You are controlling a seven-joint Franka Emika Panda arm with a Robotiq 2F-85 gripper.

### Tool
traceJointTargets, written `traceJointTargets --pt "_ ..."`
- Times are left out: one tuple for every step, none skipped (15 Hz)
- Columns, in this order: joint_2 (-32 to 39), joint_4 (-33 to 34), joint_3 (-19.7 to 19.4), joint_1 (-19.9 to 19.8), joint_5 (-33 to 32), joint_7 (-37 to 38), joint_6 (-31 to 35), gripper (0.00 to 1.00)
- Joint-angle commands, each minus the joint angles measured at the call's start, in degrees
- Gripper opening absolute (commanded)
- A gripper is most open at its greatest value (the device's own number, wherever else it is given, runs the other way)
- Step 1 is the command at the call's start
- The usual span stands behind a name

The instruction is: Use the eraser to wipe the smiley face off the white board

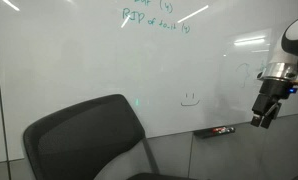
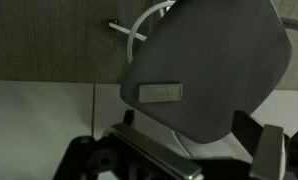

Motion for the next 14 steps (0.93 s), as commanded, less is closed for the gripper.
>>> traceJointTargets --pt "0.1 0.2 1.0 -1.1 0.5 -0.4 -0.2 1.00" --pt "0.0 0.3 1.0 -1.1 0.5 -0.4 -0.2 1.00" --pt "0.0 0.4 1.0 -1.0 0.5 -0.4 -0.2 1.00" --pt "0.0 0.4 1.0 -1.0 0.5 -0.4 -0.2 1.00" --pt "0.0 0.4 1.0 -1.0 0.5 -0.4 -0.2 1.00" --pt "0.0 0.4 1.0 -1.0 0.5 -0.4 -0.2 1.00" --pt "1.9 0.4 0.8 -0.9 1.8 0.0 2.7 1.00" --pt "5.0 0.2 -1.6 1.6 7.6 -4.4 6.3 1.00" --pt "7.4 0.4 -3.0 2.9 12.6 -7.0 7.9 1.00" --pt "10.2 0.7 -6.8 6.5 17.8 -10.3 10.2 1.00" --pt "12.4 1.4 -10.8 10.3 22.5 -13.6 11.5 1.00" --pt "14.9 2.7 -15.7 15.0 27.4 -16.8 11.6 1.00" --pt "16.8 3.9 -20.0 18.8 32.3 -19.3 10.9 1.00" --pt "18.9 5.4 -23.4 21.5 37.3 -21.9 8.7 1.00"
